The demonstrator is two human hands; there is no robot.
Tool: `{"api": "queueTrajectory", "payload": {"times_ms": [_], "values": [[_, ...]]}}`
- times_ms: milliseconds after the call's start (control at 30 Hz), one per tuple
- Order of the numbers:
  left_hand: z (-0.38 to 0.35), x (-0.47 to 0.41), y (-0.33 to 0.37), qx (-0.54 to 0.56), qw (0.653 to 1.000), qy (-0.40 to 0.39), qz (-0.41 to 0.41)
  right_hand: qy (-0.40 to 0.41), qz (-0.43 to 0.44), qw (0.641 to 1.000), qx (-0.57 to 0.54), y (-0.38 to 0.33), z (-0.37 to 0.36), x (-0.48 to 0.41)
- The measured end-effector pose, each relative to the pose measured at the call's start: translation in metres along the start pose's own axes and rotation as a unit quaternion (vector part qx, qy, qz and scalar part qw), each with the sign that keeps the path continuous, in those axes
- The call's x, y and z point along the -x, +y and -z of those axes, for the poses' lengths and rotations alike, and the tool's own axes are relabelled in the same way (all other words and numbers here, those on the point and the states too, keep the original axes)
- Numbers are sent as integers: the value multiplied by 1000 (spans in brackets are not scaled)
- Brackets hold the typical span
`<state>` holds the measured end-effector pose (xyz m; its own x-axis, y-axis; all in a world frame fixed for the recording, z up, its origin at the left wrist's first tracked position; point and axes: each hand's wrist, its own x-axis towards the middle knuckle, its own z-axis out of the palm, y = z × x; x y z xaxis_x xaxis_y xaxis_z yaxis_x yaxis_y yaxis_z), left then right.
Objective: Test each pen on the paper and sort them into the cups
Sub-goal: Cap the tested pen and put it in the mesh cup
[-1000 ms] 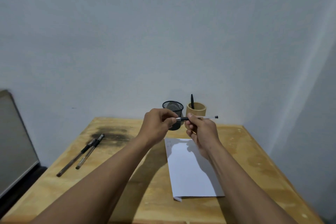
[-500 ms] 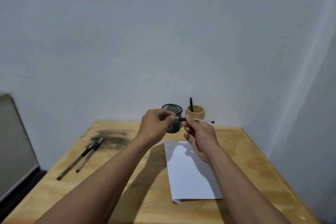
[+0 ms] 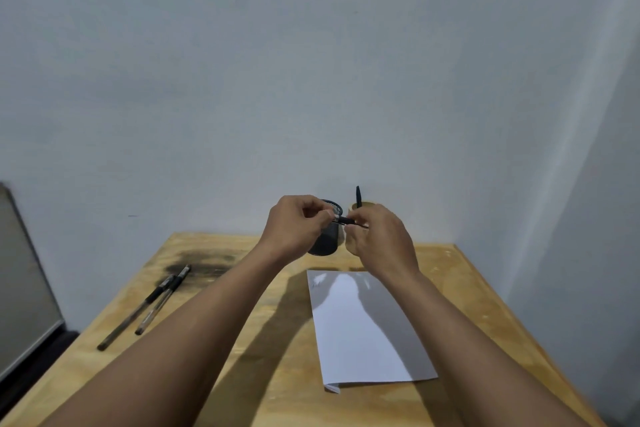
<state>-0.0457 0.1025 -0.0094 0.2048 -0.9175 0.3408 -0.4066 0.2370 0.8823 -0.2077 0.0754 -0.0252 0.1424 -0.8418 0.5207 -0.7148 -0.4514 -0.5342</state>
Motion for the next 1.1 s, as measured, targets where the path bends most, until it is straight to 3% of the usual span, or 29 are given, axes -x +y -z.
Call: {"api": "queueTrajectory", "payload": {"times_ms": [133, 200, 400, 567, 800, 1100], "values": [[-7, -14, -17, 32, 998, 52, 31, 16, -15, 999, -39, 3, 1, -17], [-12, -21, -33, -9, 996, 69, 51, 17, -40, 996, -78, 2, 2, -27], [-33, -48, -79, -72, 991, 43, 109, 47, -64, 983, -168, -2, -8, -73], [-43, -63, -95, -49, 994, 45, 88, 38, -73, 980, -180, -7, -29, -99], [-51, -71, -113, -4, 996, 56, 73, -46, -124, 985, -112, -4, -63, -113], [-49, -70, -116, 4, 997, 49, 66, -92, -85, 992, 0, -2, -77, -126]]}}
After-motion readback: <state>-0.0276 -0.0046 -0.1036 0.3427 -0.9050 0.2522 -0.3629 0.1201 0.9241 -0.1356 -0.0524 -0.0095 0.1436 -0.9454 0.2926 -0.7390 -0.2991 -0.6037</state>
